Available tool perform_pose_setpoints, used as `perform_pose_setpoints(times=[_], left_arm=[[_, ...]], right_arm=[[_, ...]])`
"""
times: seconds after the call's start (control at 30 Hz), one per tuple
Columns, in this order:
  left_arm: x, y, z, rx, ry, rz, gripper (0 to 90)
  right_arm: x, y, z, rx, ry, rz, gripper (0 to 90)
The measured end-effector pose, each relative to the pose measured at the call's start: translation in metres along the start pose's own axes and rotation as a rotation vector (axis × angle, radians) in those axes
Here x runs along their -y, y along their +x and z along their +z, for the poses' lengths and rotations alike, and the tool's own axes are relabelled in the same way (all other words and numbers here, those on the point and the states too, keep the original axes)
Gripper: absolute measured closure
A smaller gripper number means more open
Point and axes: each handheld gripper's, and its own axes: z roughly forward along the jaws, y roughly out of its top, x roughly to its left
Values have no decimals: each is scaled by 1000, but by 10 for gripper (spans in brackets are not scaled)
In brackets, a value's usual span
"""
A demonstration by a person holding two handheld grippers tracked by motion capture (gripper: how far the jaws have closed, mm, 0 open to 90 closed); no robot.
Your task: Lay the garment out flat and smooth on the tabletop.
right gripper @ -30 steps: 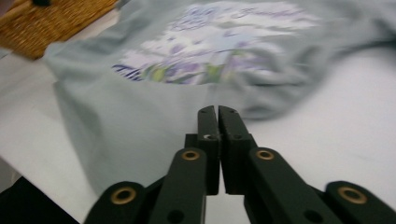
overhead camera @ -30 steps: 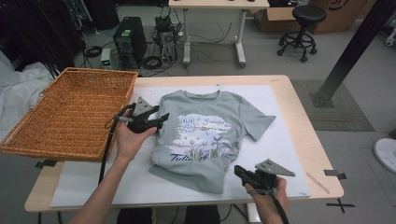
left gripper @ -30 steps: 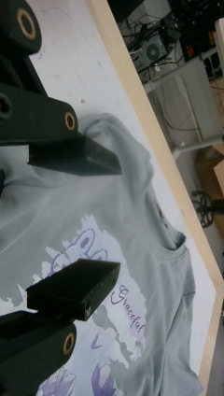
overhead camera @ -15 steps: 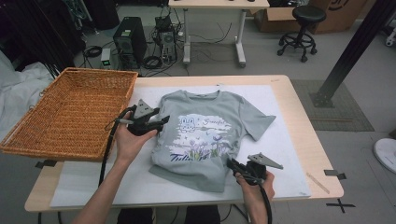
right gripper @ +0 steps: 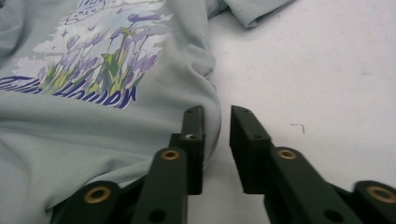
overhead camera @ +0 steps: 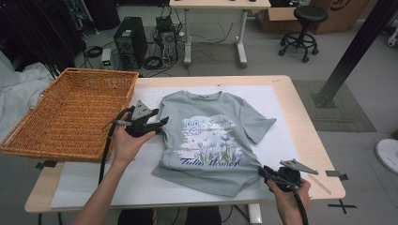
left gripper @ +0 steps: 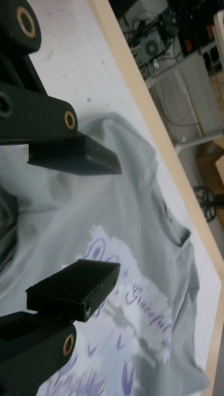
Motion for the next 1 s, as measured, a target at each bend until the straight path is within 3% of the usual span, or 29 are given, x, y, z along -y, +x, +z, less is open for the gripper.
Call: perform_pose_setpoints(times=[0.1, 0.2, 0.3, 0.33, 0.37, 0.43, 0.5, 0.57, 0.63, 0.7, 0.73, 0.77, 0.83, 0.87, 0.9, 0.93, 1.0], left_arm=[[6, -11, -21, 105, 6, -20, 445], [23, -26, -43, 182, -15, 21, 450], [38, -32, -50, 209, -5, 56, 450], [44, -33, -50, 216, -5, 54, 451], [46, -34, -50, 230, -9, 41, 453], [51, -37, -52, 291, -34, 28, 451], [53, -42, -53, 364, -51, 50, 451], [56, -49, -46, 413, -3, 103, 453], [60, -54, -37, 411, 63, 174, 482], [63, -56, -28, 419, 104, 194, 574], [63, -57, -24, 418, 128, 209, 661], [63, -57, -21, 409, 137, 230, 727], [57, -54, -16, 396, 104, 213, 815], [52, -50, -13, 366, 65, 196, 818], [49, -46, -10, 333, 37, 181, 823], [46, -43, -7, 301, 23, 171, 823], [40, -34, 2, 185, 44, 176, 820]], right_arm=[[4, 5, -4, -50, -23, 36, 650], [11, 16, -15, -81, -25, 25, 618], [16, 29, -26, -183, -52, -4, 585], [17, 33, -27, -201, -51, -30, 583], [17, 39, -28, -217, -40, -88, 580], [17, 49, -26, -223, -5, -187, 573], [18, 54, -21, -247, 13, -265, 565], [19, 58, -14, -277, 10, -342, 552], [20, 62, -3, -316, 39, -443, 533], [20, 64, 6, -317, 86, -531, 572], [20, 64, 9, -320, 78, -553, 630], [17, 63, 9, -322, 87, -541, 695], [7, 59, 7, -341, 95, -517, 782], [3, 57, 7, -342, 77, -511, 792], [-10, 52, 11, -307, 18, -491, 811], [-10, 52, 11, -307, 18, -491, 811], [-18, 46, 20, -263, -22, -463, 803]])
